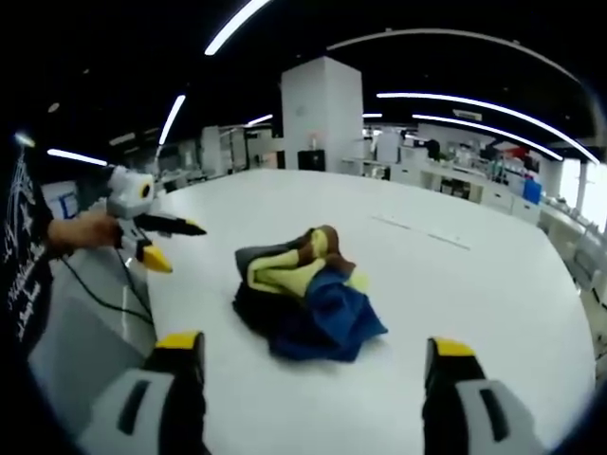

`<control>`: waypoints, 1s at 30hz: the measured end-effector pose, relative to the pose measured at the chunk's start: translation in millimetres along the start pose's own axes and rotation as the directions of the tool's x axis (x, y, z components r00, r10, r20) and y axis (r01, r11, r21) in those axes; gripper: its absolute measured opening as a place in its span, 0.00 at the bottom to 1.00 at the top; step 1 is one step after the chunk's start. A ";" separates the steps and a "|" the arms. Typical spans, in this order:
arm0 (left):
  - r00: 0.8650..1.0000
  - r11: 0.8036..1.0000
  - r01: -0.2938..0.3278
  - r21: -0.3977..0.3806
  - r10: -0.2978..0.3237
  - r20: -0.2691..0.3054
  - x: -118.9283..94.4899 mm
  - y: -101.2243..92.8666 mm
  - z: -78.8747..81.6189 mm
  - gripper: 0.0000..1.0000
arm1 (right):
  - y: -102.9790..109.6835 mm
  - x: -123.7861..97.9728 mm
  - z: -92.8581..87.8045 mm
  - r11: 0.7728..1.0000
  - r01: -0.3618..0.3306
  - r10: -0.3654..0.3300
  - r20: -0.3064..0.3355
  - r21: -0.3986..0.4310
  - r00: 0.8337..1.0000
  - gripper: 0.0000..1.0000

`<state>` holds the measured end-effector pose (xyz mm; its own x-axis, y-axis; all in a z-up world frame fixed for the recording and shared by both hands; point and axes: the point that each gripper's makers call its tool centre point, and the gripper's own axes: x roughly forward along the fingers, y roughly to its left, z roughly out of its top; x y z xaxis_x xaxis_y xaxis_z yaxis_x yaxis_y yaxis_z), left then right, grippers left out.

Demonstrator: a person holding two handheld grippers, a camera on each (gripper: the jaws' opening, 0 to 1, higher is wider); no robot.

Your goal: Fold the garment on the visible template until the final outline fits inside the template.

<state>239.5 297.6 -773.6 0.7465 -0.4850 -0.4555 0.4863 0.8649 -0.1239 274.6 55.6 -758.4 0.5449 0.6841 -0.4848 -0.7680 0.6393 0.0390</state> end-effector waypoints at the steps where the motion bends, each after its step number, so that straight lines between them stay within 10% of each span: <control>1: 1.000 1.000 0.006 0.002 -0.006 0.000 -0.1 -1.3 0.0 0.91 | -0.6 0.0 0.1 1.000 0.000 0.000 0.002 0.001 1.000 0.97; 16: 0.991 0.992 0.109 0.059 -0.114 0.075 27.3 -21.5 39.8 0.69 | -17.6 12.6 24.2 0.999 0.008 -0.005 0.095 -0.032 0.995 0.48; 30: 0.973 0.979 0.204 -0.004 -0.203 0.112 59.2 -25.4 39.0 0.46 | -1.4 52.4 13.4 0.997 -0.075 0.074 0.081 0.005 0.994 0.22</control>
<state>289.1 241.9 -763.0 0.6785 -0.6614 -0.3195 0.6266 0.7482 -0.2182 308.7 95.3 -772.1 0.5121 0.7559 -0.4080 -0.8049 0.5880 0.0792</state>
